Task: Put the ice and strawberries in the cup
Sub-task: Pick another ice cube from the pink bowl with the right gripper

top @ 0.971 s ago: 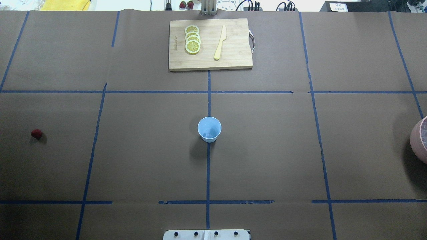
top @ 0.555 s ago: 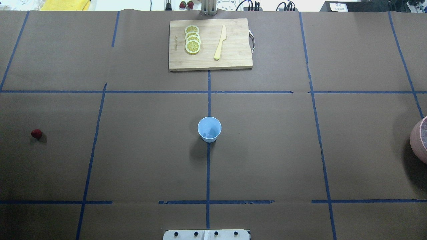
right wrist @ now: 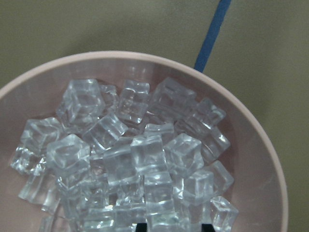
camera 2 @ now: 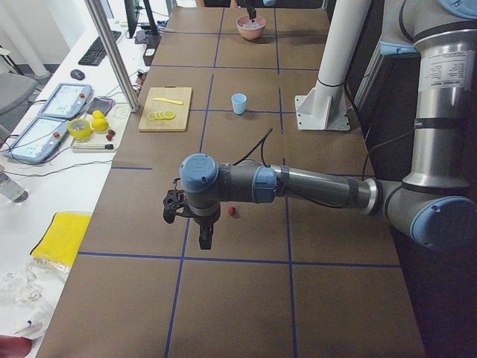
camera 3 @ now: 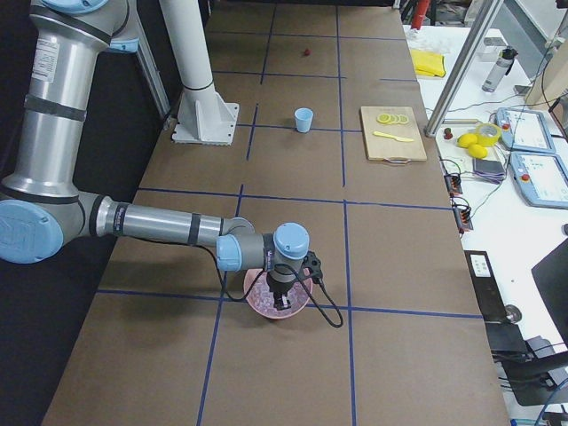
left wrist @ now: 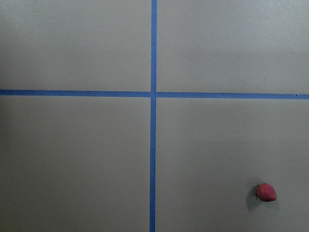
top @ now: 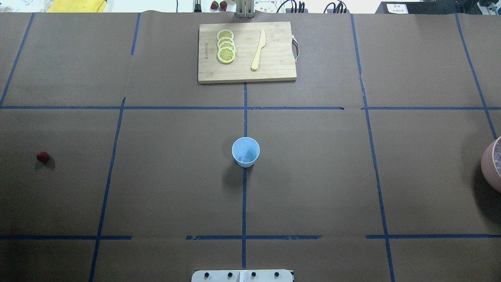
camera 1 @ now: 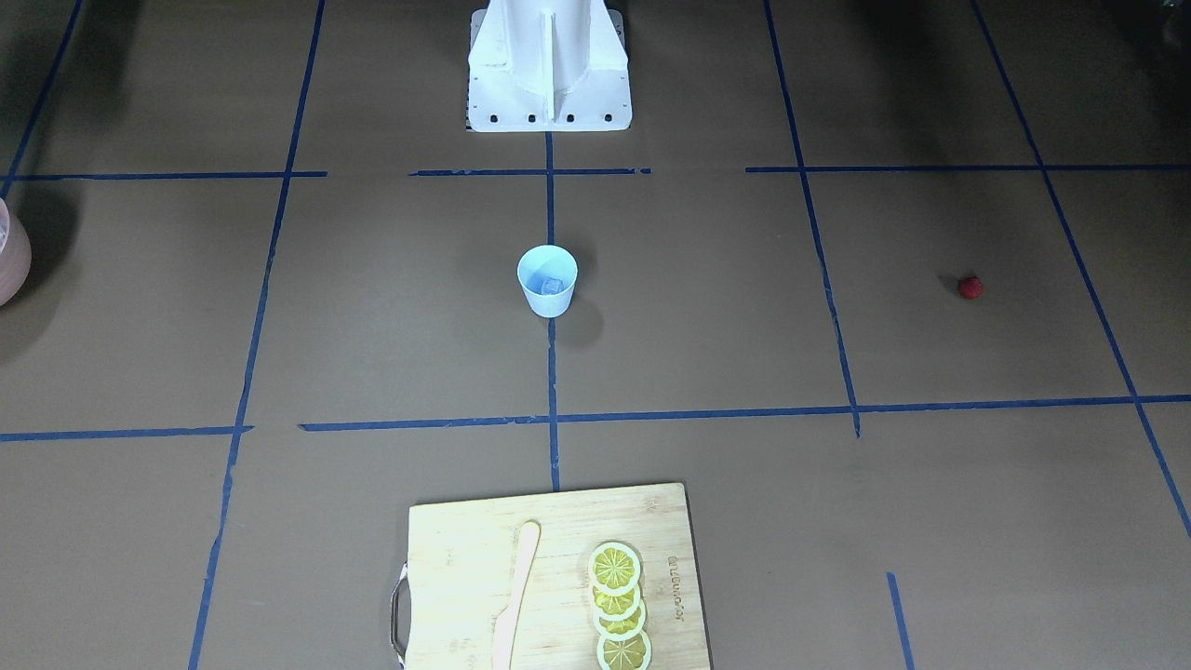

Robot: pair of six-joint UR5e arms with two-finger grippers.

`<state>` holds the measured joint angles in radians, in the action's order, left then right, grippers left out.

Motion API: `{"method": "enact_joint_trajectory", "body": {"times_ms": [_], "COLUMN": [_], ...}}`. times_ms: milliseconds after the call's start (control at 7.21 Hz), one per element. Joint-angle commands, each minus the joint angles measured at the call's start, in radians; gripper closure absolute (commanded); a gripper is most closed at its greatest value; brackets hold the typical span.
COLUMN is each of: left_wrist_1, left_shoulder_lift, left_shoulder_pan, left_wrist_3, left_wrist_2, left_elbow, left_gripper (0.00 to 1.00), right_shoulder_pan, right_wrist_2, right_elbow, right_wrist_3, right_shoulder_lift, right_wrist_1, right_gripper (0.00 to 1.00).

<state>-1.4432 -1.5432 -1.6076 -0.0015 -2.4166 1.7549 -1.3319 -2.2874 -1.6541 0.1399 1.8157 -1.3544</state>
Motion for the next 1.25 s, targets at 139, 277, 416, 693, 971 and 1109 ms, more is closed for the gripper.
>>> {"method": "enact_joint_trajectory", "body": {"times_ms": [139, 277, 416, 693, 971, 1109], "left_wrist_1": [0.001, 0.001, 0.001, 0.001, 0.0, 0.0], "left_shoulder_lift": [0.0, 0.002, 0.002, 0.002, 0.015, 0.02], "left_shoulder_pan": [0.0, 0.0, -0.002, 0.0, 0.0, 0.0], "left_wrist_3": [0.0, 0.0, 0.0, 0.0, 0.0, 0.0], "left_wrist_2": [-0.044, -0.044, -0.044, -0.044, -0.047, -0.049], "left_elbow": [-0.002, -0.002, -0.002, -0.005, -0.005, -0.002], "left_gripper": [0.0, 0.0, 0.0, 0.0, 0.0, 0.0], "right_shoulder_pan": [-0.004, -0.009, -0.03, -0.095, -0.098, -0.077], "right_wrist_2": [0.002, 0.0, -0.006, -0.01, -0.012, -0.02], "right_elbow": [-0.025, -0.08, -0.155, -0.348, -0.401, -0.395], "right_wrist_3": [0.001, 0.003, 0.003, 0.003, -0.017, -0.049], "right_shoulder_lift": [0.004, 0.014, 0.039, 0.016, -0.161, -0.253], "right_wrist_1": [0.018, 0.008, -0.026, -0.267, -0.441, -0.507], "right_gripper": [1.0, 1.0, 1.0, 1.0, 1.0, 1.0]}}
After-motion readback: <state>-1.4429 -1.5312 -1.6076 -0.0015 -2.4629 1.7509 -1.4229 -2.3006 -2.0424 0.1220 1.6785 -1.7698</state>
